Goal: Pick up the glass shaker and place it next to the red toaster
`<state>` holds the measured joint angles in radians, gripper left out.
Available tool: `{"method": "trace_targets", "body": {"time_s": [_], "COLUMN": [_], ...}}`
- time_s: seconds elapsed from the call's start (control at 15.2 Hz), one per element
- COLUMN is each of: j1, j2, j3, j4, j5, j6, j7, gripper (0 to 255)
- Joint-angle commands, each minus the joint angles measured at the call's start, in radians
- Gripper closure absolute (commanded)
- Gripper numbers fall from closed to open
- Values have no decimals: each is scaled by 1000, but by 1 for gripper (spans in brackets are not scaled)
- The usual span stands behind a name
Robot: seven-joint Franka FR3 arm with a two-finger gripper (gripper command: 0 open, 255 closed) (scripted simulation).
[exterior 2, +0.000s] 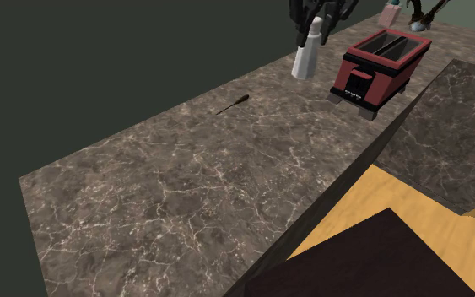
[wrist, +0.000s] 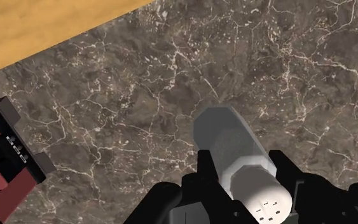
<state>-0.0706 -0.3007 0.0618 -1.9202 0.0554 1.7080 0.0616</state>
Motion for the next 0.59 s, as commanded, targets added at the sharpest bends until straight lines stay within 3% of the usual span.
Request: {"method": "trace_targets", "body": {"time_s": [0.0, 0.53], "j1": [-16, -87], "j2": [-1, 27], "j3": [-31, -161], "j4": [1, 32], "j5": [-5, -25], "j6": [-4, -15], "j7": [-47, -243], "gripper": [255, 255]}}
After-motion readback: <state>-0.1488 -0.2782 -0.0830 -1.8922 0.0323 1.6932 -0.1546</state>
